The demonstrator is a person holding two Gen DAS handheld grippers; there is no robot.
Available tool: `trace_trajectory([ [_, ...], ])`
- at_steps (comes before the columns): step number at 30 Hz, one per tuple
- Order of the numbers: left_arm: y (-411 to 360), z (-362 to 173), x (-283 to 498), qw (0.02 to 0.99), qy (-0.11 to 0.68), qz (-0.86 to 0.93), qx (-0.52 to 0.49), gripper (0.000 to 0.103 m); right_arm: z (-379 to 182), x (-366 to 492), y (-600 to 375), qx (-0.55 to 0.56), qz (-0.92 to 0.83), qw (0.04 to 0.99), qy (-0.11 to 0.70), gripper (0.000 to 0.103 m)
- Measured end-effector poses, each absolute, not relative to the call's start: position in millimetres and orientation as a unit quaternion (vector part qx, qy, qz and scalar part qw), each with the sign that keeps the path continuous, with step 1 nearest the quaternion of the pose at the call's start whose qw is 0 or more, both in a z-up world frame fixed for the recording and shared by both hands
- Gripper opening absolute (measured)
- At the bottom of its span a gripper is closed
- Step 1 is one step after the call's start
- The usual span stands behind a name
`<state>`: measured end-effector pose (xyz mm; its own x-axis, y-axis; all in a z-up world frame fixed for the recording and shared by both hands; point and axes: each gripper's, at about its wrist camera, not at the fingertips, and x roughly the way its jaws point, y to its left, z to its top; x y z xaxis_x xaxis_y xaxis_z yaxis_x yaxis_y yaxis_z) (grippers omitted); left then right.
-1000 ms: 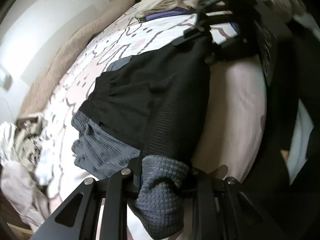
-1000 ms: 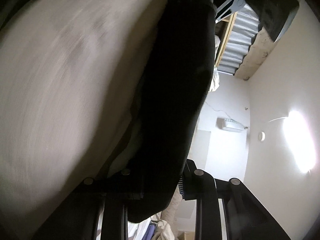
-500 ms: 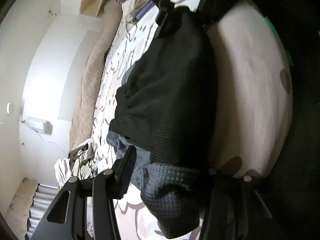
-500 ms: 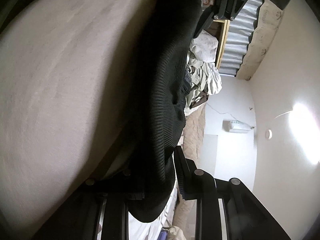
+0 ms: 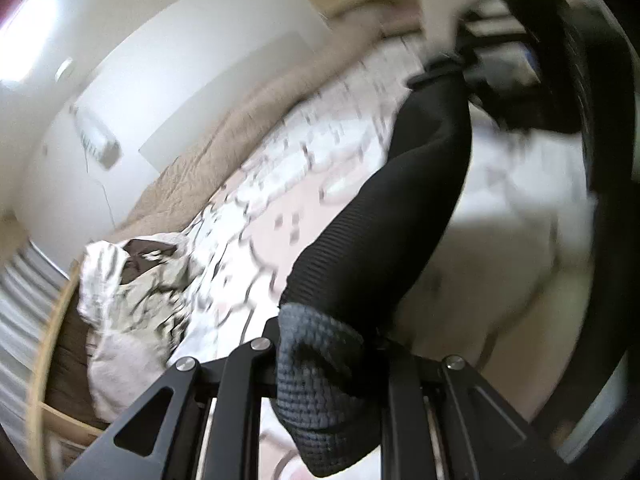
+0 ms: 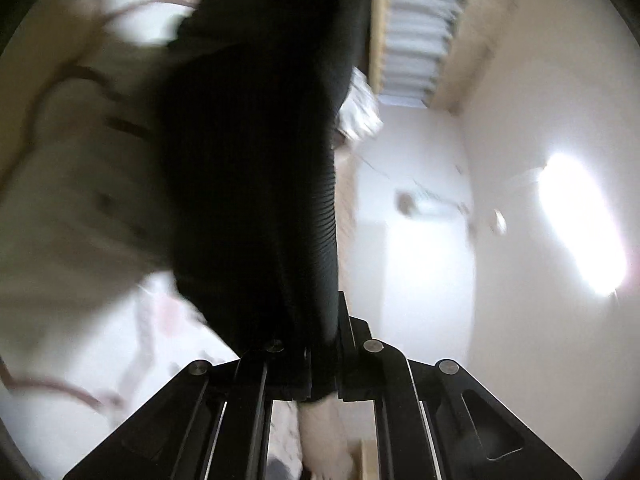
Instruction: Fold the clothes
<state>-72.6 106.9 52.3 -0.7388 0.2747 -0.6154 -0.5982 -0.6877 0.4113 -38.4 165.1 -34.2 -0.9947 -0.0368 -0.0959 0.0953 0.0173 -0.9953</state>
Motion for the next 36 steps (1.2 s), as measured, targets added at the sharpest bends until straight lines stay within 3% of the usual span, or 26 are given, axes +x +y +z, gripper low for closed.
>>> trace_trajectory([
  [6,188.7,137.3,-110.0,0.326,0.228,0.884,-0.246,0.016,98.8,-68.9,247.4,0.051,-0.717,-0.078,0.691,0.009],
  [13,312.0,183.5,-158.0,0.368,0.208,0.877,-0.229,0.016,165.5,-106.2,355.1,0.1,-0.692,-0.179,0.692,0.008],
  [21,432.5,188.0,-252.9,0.353,0.176,0.884,-0.251,0.016,176.0,-191.5,452.7,0.16,-0.679,-0.246,0.673,0.008],
  [24,460.5,188.2,-283.5,0.338,0.168,0.89,-0.256,0.016,206.4,-213.9,479.6,0.161,-0.748,-0.274,0.582,0.008],
  [26,481.1,184.9,-293.9,0.331,0.166,0.891,-0.263,0.016,222.4,-230.3,502.4,0.177,-0.792,-0.29,0.508,0.0],
  [30,505.3,173.4,-301.5,0.328,0.175,0.888,-0.272,0.016,205.5,-252.1,515.5,0.204,-0.8,-0.287,0.486,0.0],
  [34,500.6,166.9,-301.3,0.328,0.192,0.888,-0.259,0.016,151.7,-193.4,544.4,0.178,-0.835,-0.241,0.462,0.0],
  [36,488.4,168.8,-304.2,0.33,0.189,0.89,-0.251,0.016,125.8,-165.2,547.1,0.169,-0.856,-0.21,0.442,0.007],
])
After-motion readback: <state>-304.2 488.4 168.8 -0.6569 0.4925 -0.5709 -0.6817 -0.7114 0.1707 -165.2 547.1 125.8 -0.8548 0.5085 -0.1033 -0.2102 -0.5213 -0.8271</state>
